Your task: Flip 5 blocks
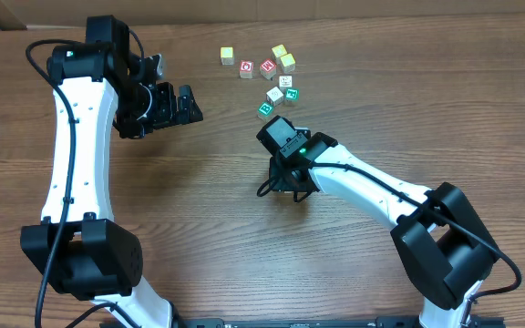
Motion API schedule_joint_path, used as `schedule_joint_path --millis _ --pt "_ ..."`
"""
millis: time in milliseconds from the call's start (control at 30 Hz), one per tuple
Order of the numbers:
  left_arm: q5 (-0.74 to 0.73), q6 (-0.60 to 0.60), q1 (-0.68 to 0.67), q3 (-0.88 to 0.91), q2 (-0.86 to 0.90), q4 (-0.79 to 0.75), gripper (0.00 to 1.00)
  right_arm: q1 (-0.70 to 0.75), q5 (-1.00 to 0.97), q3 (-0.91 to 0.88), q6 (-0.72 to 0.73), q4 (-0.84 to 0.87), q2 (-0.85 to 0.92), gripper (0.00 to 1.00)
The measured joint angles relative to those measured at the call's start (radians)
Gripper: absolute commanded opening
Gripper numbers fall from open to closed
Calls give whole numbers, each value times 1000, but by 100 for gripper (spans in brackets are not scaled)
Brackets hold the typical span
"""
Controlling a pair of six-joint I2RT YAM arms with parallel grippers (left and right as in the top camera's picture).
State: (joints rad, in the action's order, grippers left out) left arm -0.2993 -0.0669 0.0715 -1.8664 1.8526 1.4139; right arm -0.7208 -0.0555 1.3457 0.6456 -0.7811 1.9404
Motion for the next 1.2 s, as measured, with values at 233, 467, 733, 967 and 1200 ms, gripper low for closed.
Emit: schedule_joint_path --millis 233,467,733,967,1200 --pt "0 0 0 0 0 0 100 0 5 0 -50 -34 0 47" --pt "0 0 0 0 0 0 100 0 4 0 -61 -35 0 47" --pt "0 0 0 0 0 0 100 0 5 -12 -66 -19 0 43" --pt "0 0 0 0 0 0 100 0 5 -12 -70 -19 0 40" --pt "0 0 0 0 0 0 100 0 -1 -27 -70 -8 0 38"
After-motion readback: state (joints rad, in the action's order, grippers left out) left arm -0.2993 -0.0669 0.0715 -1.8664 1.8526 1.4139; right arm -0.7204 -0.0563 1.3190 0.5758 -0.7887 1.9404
